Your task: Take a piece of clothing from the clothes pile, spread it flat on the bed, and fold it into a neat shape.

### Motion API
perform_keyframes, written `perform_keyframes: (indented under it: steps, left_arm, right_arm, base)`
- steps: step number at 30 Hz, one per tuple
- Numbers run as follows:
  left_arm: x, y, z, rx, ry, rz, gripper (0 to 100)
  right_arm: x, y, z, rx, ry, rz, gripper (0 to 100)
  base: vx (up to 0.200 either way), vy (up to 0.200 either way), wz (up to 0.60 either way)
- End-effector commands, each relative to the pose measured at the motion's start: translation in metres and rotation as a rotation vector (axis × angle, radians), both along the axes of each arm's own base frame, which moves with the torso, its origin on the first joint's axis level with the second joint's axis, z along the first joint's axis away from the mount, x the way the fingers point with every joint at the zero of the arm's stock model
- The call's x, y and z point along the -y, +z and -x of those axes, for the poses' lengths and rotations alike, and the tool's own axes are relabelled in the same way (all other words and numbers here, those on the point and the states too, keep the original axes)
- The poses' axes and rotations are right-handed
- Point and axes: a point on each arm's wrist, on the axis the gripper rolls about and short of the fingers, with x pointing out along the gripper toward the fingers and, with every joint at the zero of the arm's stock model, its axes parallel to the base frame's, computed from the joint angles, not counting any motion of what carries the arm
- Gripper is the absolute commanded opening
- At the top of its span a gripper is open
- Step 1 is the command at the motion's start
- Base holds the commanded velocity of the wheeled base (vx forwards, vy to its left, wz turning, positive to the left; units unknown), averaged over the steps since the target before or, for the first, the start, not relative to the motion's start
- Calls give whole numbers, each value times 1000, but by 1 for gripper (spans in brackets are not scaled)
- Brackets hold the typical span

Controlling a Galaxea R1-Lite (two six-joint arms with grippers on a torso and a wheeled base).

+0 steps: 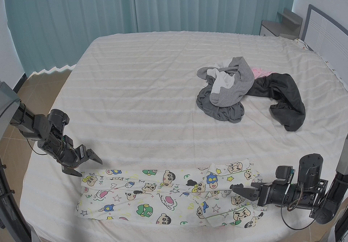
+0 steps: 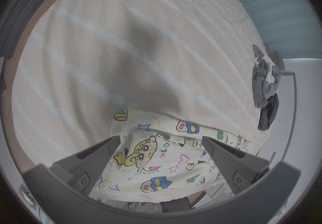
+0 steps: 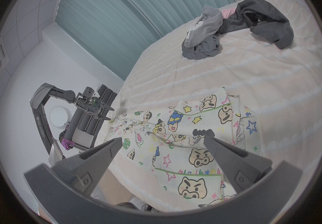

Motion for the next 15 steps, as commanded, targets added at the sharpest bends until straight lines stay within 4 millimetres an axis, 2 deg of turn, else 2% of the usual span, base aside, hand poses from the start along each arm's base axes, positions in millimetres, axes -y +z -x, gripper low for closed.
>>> perform_keyframes:
  steps: [1, 12, 13, 15]
  left_arm:
    - [0, -10, -2, -30, 1, 3, 100]
    - [1, -20, -5, -52, 2, 14, 100]
    - [1, -20, -6, -52, 4, 15, 0]
    - [0, -22, -7, -50, 5, 13, 0]
  right_arm:
    - [2, -1, 4, -13, 1, 5, 100]
    - [2, -2, 4, -16, 0, 6, 100]
    - [2, -2, 4, -16, 0, 6, 100]
    - [2, -2, 4, -18, 0, 7, 100]
  base:
    - [0, 0, 0]
    - [0, 0, 0]
    - [0, 0, 0]
    - [0, 0, 0]
